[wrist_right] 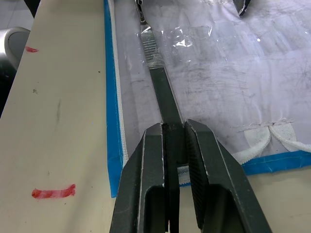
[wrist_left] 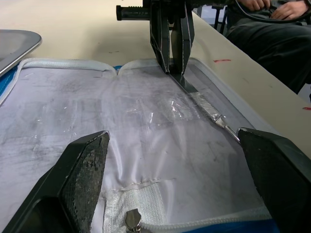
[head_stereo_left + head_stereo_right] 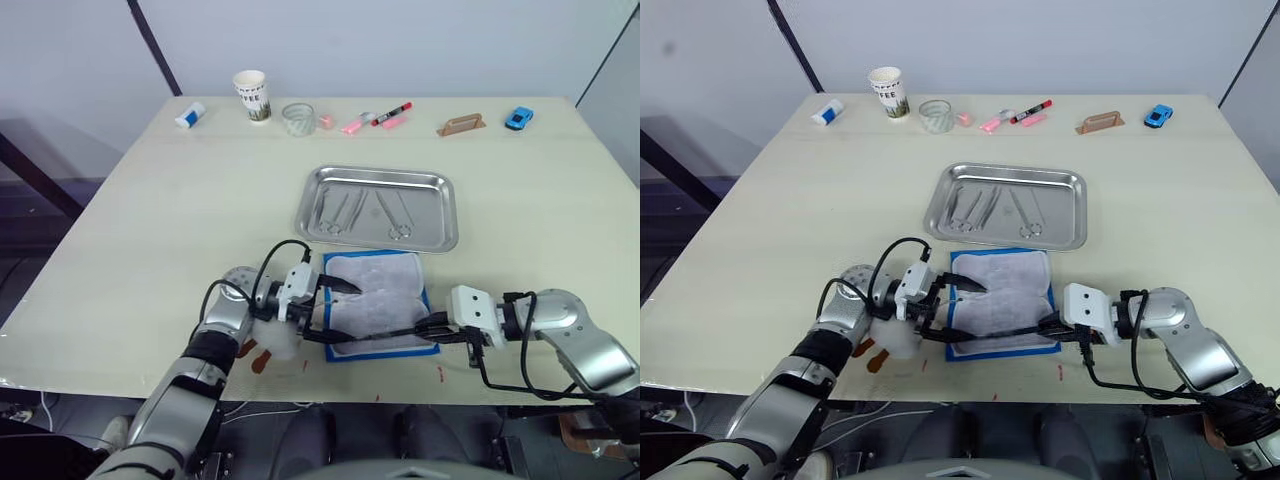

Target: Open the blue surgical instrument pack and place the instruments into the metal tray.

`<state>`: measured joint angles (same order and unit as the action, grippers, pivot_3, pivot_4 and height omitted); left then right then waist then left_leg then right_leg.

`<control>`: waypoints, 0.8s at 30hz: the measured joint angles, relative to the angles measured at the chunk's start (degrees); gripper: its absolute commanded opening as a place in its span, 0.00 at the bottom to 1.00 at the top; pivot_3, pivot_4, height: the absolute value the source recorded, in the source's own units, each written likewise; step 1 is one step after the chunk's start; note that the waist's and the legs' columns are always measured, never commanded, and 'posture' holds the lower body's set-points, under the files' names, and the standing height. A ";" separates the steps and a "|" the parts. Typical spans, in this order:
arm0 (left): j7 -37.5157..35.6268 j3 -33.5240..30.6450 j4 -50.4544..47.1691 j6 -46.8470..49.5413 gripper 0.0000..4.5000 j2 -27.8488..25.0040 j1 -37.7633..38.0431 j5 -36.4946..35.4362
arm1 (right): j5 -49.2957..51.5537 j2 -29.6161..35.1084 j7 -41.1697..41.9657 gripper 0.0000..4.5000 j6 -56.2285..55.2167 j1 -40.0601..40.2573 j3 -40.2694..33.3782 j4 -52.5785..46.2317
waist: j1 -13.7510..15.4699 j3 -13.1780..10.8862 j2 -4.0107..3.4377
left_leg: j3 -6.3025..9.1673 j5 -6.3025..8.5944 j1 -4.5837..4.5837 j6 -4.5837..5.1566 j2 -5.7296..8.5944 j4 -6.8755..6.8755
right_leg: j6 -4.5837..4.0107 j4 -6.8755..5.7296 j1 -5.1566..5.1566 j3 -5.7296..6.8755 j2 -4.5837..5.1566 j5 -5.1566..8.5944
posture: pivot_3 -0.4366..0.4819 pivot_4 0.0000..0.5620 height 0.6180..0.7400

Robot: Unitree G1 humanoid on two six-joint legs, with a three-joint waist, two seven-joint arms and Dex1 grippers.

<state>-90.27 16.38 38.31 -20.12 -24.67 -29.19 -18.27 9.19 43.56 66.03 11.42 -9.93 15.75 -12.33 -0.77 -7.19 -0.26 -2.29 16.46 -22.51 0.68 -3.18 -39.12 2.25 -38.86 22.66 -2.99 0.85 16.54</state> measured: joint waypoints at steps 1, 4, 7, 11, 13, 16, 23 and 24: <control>0.00 0.02 -0.03 0.02 1.00 -0.01 0.02 -0.03 | 0.00 0.00 0.03 0.01 0.00 0.00 0.00 0.00 | 0.00 0.00 0.00 | -0.01 0.00 0.00 0.00 0.00 0.00 | 0.00 0.00 0.00 0.00 0.00 0.00 | 0.48 0.27 0.82; 0.00 0.03 -0.04 0.06 1.00 -0.03 0.02 -0.06 | 0.07 0.00 0.06 0.01 0.12 0.00 0.00 -0.05 | 0.01 0.00 0.01 | 0.00 0.00 0.00 0.00 0.00 0.00 | 0.00 0.00 0.00 0.00 0.00 0.00 | 0.48 0.27 0.82; 0.00 0.03 -0.04 0.07 1.00 -0.04 0.02 -0.07 | 0.21 -0.01 0.05 0.01 0.83 -0.01 0.00 -0.32 | 0.01 0.00 0.01 | -0.01 0.00 0.00 0.00 0.00 0.00 | 0.00 0.00 0.00 0.00 0.00 0.00 | 0.48 0.27 0.82; 0.00 0.02 -0.03 0.08 1.00 -0.12 0.03 -0.07 | 0.25 -0.22 -0.11 0.01 2.21 -0.03 0.02 -1.15 | -0.02 0.00 0.02 | 0.00 0.00 0.01 0.00 -0.01 0.00 | 0.00 -0.01 0.00 0.00 -0.02 0.00 | 0.48 0.27 0.82; 0.00 0.02 -0.03 0.08 1.00 -0.14 0.03 -0.07 | 0.23 -0.27 -0.13 0.01 2.30 -0.03 0.04 -1.24 | -0.03 0.00 0.02 | 0.00 0.00 0.01 0.00 -0.02 0.00 | 0.00 -0.01 0.00 0.00 -0.03 0.00 | 0.48 0.27 0.82; 0.00 0.01 -0.01 0.08 1.00 -0.17 0.03 -0.07 | -0.15 -1.16 -0.36 0.01 4.26 -0.59 1.23 -3.01 | -0.04 0.01 0.01 | 0.02 0.00 0.02 0.00 -0.03 0.00 | -0.01 -0.03 0.00 0.00 -0.05 0.00 | 0.48 0.27 0.82; -0.01 -0.02 -0.01 0.08 1.00 -0.03 0.02 -0.07 | -1.06 -2.33 -0.84 0.01 5.87 -1.48 2.87 -4.23 | 0.02 0.01 0.01 | 0.01 0.00 0.01 0.00 -0.03 0.00 | -0.01 -0.02 0.00 0.00 -0.03 0.00 | 0.48 0.27 0.82; -0.01 -0.02 -0.01 0.08 1.00 -0.02 0.02 -0.07 | -1.09 -2.33 -0.88 0.01 5.90 -1.49 2.92 -4.29 | 0.02 0.01 0.01 | 0.00 0.00 0.01 0.00 -0.03 0.00 | -0.01 -0.01 0.00 0.00 -0.03 0.00 | 0.48 0.27 0.82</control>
<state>-90.28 16.36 38.30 -20.04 -24.69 -29.17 -18.34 8.10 41.23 65.14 17.32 -11.42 18.67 -16.62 -0.74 -7.19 -0.25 -2.29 16.46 -22.50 0.68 -3.21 -39.12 2.24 -38.87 22.66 -2.99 0.82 16.55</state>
